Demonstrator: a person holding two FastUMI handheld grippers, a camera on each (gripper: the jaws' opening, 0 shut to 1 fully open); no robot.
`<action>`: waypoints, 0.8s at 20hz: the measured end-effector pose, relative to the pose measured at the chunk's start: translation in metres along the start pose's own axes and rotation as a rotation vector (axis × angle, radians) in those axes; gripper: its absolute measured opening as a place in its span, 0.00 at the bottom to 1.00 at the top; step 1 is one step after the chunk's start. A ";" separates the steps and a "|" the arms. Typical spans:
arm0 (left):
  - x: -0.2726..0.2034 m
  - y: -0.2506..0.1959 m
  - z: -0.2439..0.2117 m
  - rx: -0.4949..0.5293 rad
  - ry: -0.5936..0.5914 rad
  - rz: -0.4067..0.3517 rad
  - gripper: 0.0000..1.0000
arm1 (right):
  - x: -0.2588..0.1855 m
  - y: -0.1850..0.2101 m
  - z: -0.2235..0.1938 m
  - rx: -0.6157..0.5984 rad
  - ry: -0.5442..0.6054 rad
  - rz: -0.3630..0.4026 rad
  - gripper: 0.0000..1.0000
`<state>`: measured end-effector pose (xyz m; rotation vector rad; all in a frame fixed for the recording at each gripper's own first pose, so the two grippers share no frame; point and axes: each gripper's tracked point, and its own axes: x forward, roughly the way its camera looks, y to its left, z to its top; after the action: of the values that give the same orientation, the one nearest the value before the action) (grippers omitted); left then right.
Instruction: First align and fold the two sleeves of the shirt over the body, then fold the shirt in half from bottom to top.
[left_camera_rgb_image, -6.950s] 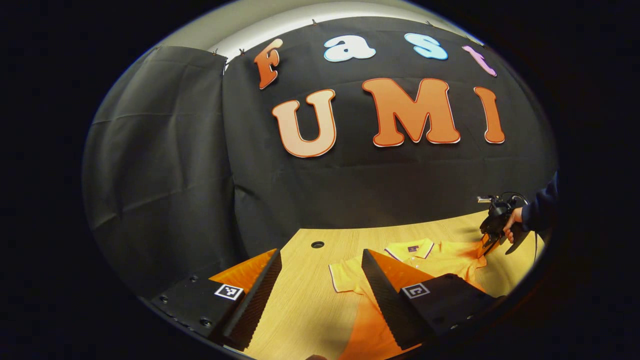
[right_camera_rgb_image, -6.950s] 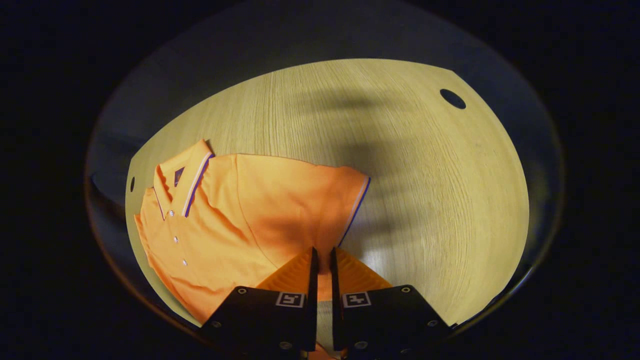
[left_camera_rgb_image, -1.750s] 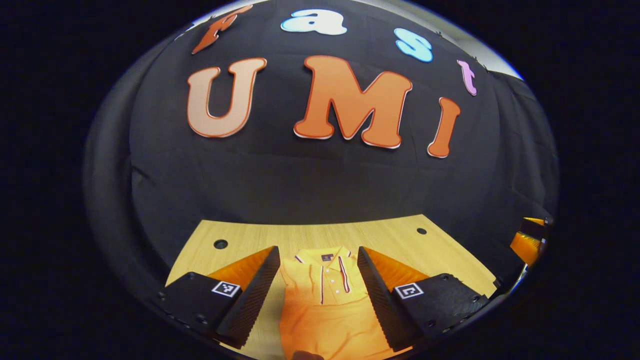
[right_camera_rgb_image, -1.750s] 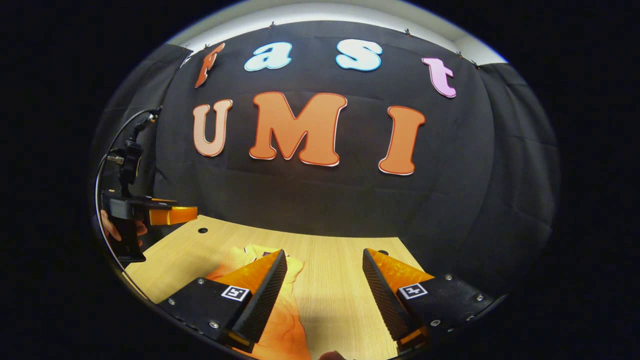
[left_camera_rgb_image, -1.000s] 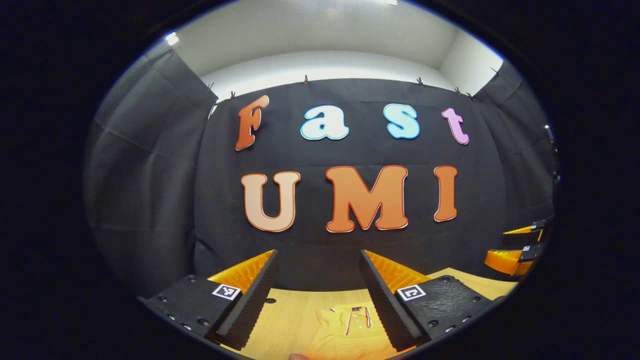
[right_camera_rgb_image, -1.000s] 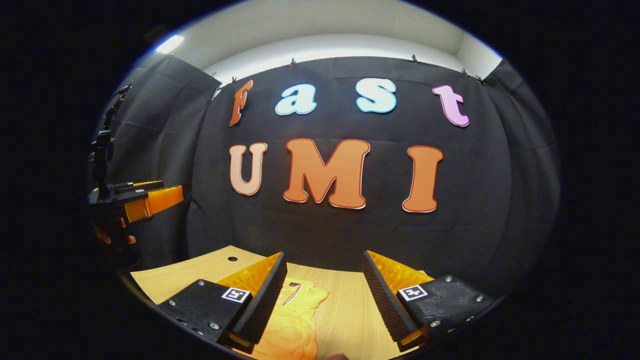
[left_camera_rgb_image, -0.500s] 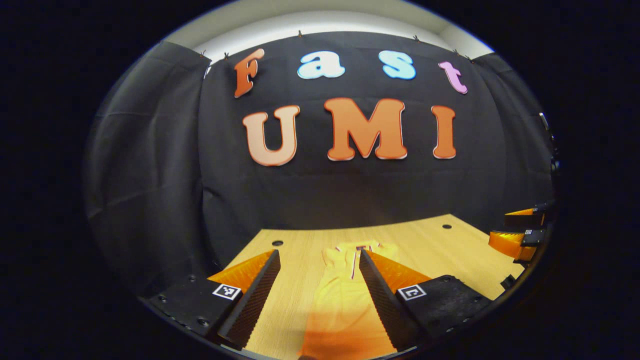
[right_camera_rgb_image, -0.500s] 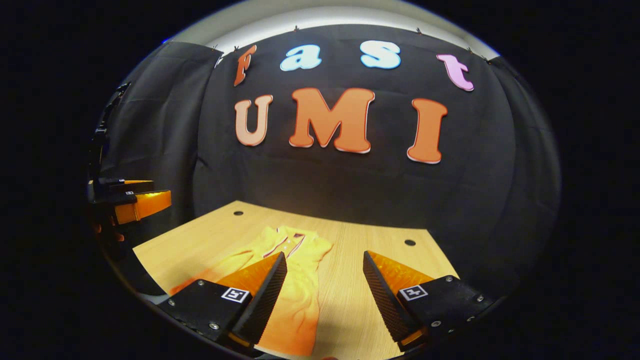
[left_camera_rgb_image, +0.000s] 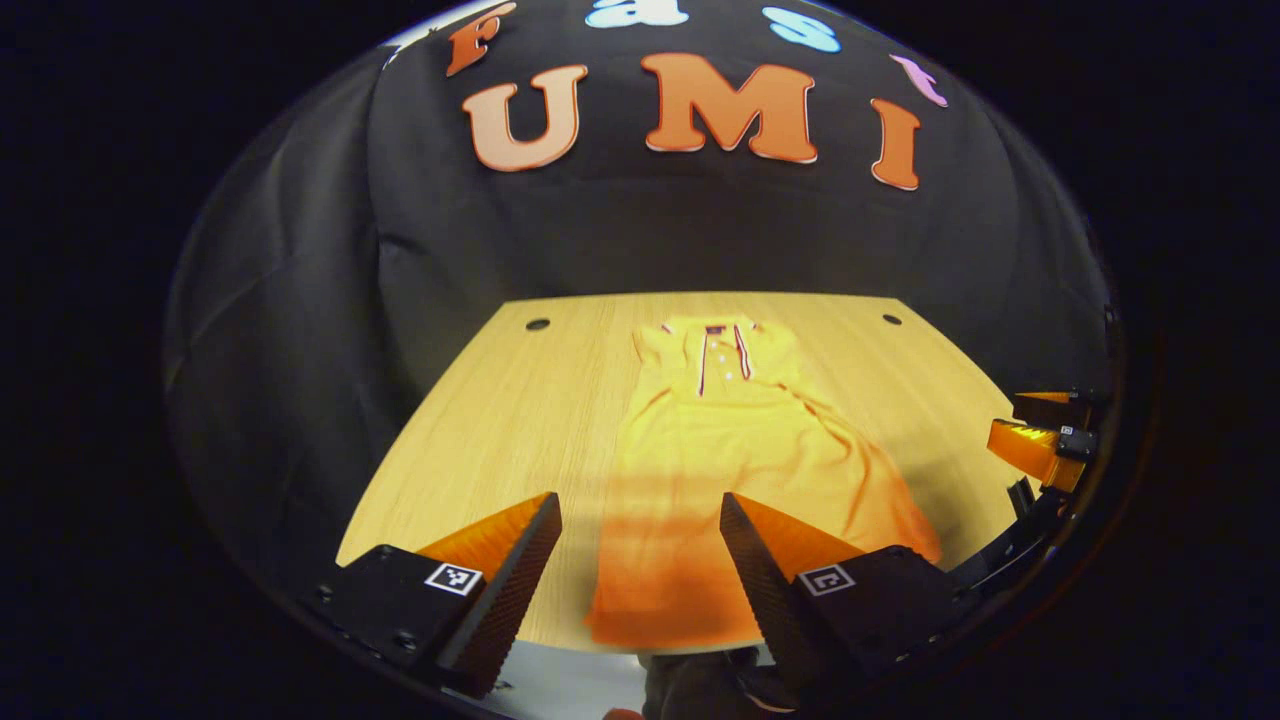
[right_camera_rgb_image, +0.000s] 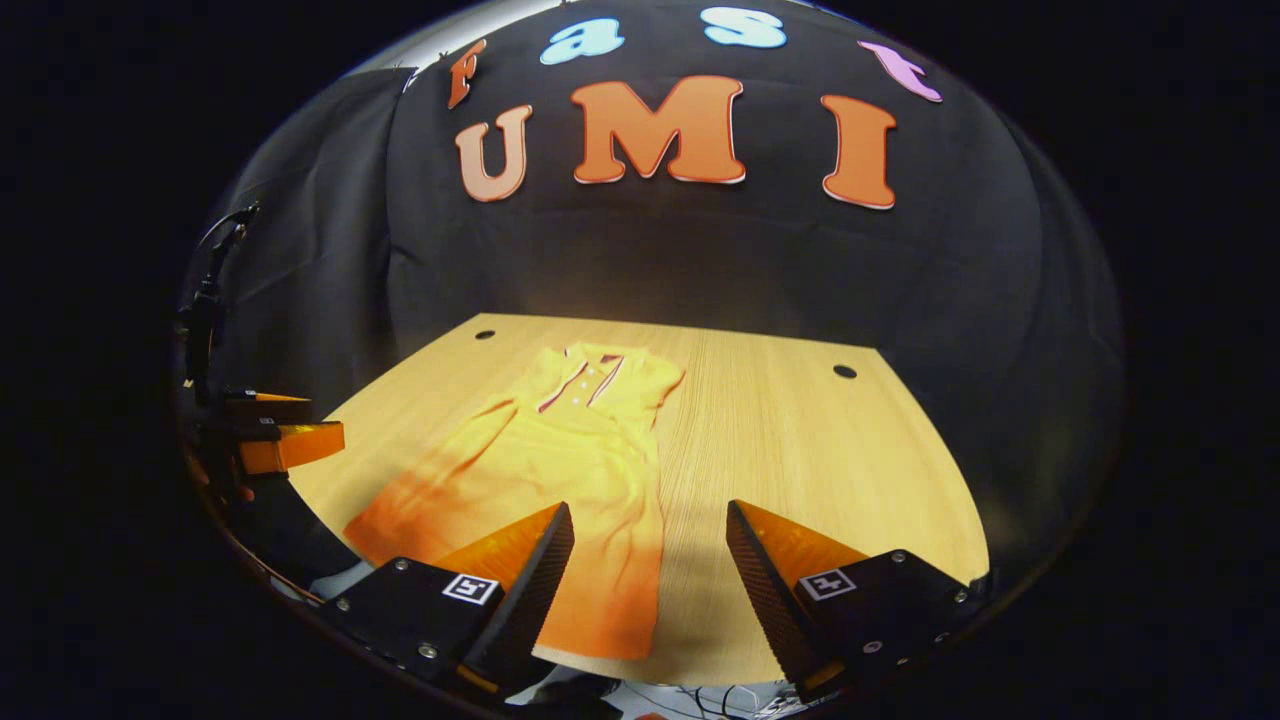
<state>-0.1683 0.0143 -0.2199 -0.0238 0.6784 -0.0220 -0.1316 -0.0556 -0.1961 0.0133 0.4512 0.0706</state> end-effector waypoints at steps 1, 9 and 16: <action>0.002 -0.003 -0.010 -0.014 0.035 -0.014 0.98 | 0.004 0.003 -0.013 0.006 0.035 0.007 0.94; 0.040 0.003 -0.052 -0.060 0.254 -0.018 0.99 | 0.025 0.022 -0.068 0.022 0.257 0.015 0.94; 0.072 0.001 -0.097 -0.034 0.426 -0.003 0.99 | 0.034 0.022 -0.111 0.020 0.423 0.008 0.94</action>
<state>-0.1733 0.0114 -0.3402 -0.0535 1.1048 -0.0185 -0.1511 -0.0319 -0.3105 0.0204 0.8748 0.0773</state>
